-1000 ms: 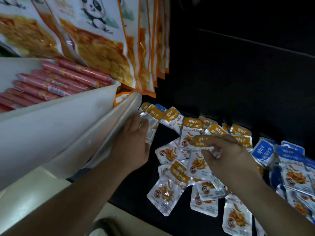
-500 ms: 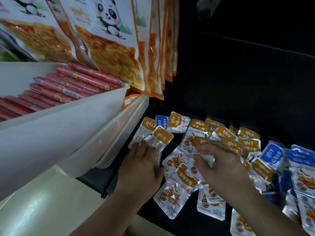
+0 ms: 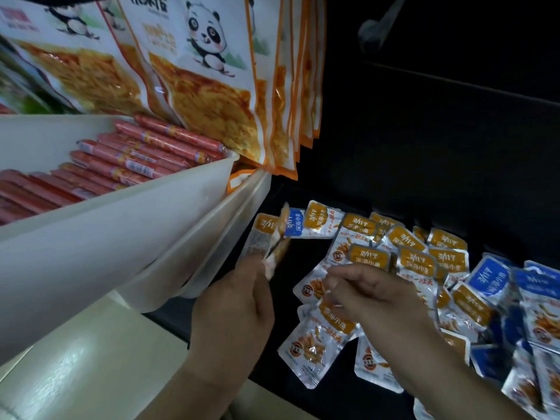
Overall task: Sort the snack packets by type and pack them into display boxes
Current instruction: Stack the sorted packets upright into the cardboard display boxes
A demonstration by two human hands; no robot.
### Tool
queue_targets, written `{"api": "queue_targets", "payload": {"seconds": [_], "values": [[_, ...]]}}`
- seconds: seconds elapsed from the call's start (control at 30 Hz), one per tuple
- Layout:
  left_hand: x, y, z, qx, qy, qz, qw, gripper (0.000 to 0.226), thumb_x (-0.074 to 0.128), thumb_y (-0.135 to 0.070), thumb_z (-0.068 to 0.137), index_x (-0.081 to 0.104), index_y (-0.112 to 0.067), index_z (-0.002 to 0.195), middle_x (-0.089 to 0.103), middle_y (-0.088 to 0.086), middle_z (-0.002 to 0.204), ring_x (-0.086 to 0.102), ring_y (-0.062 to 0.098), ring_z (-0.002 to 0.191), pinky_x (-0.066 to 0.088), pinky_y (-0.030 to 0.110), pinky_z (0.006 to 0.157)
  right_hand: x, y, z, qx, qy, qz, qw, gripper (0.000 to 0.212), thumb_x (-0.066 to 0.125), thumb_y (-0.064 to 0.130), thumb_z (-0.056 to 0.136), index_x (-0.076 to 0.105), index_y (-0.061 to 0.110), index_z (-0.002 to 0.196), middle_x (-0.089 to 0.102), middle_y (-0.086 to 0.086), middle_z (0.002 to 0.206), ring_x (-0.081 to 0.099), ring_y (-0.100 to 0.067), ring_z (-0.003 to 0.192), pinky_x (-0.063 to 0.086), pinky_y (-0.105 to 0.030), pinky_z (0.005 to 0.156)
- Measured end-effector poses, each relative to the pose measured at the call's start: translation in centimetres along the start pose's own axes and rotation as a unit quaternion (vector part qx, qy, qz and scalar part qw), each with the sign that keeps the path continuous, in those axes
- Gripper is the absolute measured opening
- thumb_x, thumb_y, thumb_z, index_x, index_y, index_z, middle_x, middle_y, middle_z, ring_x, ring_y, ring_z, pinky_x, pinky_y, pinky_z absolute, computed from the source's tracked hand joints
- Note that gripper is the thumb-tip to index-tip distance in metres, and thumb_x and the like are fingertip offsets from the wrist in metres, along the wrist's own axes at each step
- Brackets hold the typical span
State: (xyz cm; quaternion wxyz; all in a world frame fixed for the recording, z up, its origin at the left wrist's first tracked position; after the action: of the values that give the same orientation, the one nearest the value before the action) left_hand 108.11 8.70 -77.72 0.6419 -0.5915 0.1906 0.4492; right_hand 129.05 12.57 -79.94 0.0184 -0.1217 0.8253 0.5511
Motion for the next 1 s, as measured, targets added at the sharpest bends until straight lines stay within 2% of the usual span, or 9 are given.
{"api": "queue_targets", "payload": {"seconds": [0.07,0.13,0.3,0.4,0.53,0.77,0.87,0.93,1.0], "values": [[0.6,-1.3,-0.7,-0.109,0.076,-0.222,0.966,0.026,0.047,-0.027,0.107,0.071,-0.027,0.098,0.072,-0.008,0.074,0.067,0.008,0.063,0.046,0.014,0.053,0.6,0.1,-0.2,0.024,0.009,0.036,0.999,0.012,0.079,0.031,0.090,0.078,0.037,0.101,0.080,0.010,0.097,0.076,-0.012,0.095,0.058,-0.043,0.096],[2.0,-2.6,-1.9,-0.218,0.139,-0.385,0.886,0.021,0.058,-0.018,0.104,0.076,-0.026,0.095,0.078,-0.004,0.083,0.075,0.013,0.075,0.056,0.021,0.063,0.8,0.5,-0.3,0.029,0.006,0.059,0.998,0.010,0.080,0.031,0.087,0.079,0.041,0.090,0.080,0.005,0.095,0.077,-0.013,0.090,0.059,-0.041,0.090],[3.8,-2.8,-2.9,-0.276,0.165,-0.422,0.847,0.015,0.074,-0.009,0.093,0.076,-0.023,0.096,0.080,0.000,0.089,0.078,0.020,0.083,0.064,0.038,0.074,-0.5,0.8,-0.3,0.050,-0.033,0.125,0.990,0.033,0.082,0.009,0.082,0.073,0.022,0.111,0.081,-0.003,0.094,0.079,-0.019,0.088,0.059,-0.045,0.087],[3.7,-2.9,-2.9,-0.283,0.166,-0.430,0.841,0.004,0.072,-0.016,0.096,0.076,-0.017,0.095,0.080,0.001,0.088,0.079,0.020,0.081,0.065,0.039,0.071,-1.3,0.3,-0.5,0.050,-0.055,0.114,0.991,0.023,0.081,0.008,0.083,0.075,0.020,0.102,0.081,-0.001,0.092,0.078,-0.017,0.087,0.059,-0.046,0.090],[3.4,-1.9,-2.7,-0.274,0.127,-0.405,0.863,0.008,0.072,-0.020,0.096,0.075,-0.016,0.090,0.080,-0.001,0.088,0.078,0.019,0.084,0.063,0.033,0.070,-2.9,-0.9,-0.3,0.065,-0.117,0.114,0.984,0.024,0.084,0.013,0.083,0.071,0.024,0.100,0.079,0.010,0.088,0.077,-0.013,0.086,0.060,-0.045,0.082],[4.9,-2.9,-3.4,-0.312,0.148,-0.460,0.818,0.007,0.072,-0.018,0.095,0.079,-0.020,0.094,0.080,0.005,0.087,0.076,0.027,0.071,0.062,0.035,0.065,-3.5,-1.0,-0.6,0.073,-0.129,0.123,0.981,0.014,0.082,0.021,0.087,0.074,0.027,0.097,0.080,0.004,0.095,0.076,-0.027,0.098,0.056,-0.059,0.096],[5.0,-3.8,-3.2,-0.272,0.205,-0.419,0.841,0.010,0.071,-0.022,0.097,0.080,-0.021,0.094,0.079,0.000,0.080,0.072,0.013,0.064,0.054,0.021,0.058,-3.3,-0.6,-0.7,0.063,-0.118,0.134,0.982,0.013,0.083,0.029,0.083,0.076,0.028,0.093,0.080,0.001,0.095,0.076,-0.029,0.099,0.056,-0.058,0.096],[5.1,-4.8,-3.1,-0.220,0.245,-0.396,0.857,0.012,0.069,-0.024,0.099,0.079,-0.024,0.094,0.079,-0.006,0.084,0.075,0.010,0.074,0.056,0.025,0.063,-3.1,-0.2,-0.8,0.049,-0.109,0.118,0.986,0.028,0.086,0.034,0.076,0.074,0.027,0.100,0.080,0.003,0.097,0.076,-0.024,0.100,0.055,-0.054,0.098],[5.3,-4.6,-2.3,-0.124,0.250,-0.304,0.911,0.014,0.066,-0.036,0.100,0.074,-0.034,0.089,0.074,-0.013,0.088,0.075,0.009,0.080,0.056,0.027,0.067,-3.4,0.1,-0.8,0.034,-0.122,0.095,0.987,0.030,0.086,0.027,0.079,0.071,0.024,0.104,0.080,0.006,0.090,0.077,-0.016,0.093,0.056,-0.045,0.091]]}}
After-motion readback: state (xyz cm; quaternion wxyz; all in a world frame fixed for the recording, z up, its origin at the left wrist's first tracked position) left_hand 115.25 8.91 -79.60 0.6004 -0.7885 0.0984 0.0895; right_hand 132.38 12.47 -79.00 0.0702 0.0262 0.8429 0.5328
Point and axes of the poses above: each hand's wrist, its own z-axis towards the middle knuckle, its own x-axis out of the palm, y = z × x, the point moved 6 cm from there along z, towards the middle knuckle
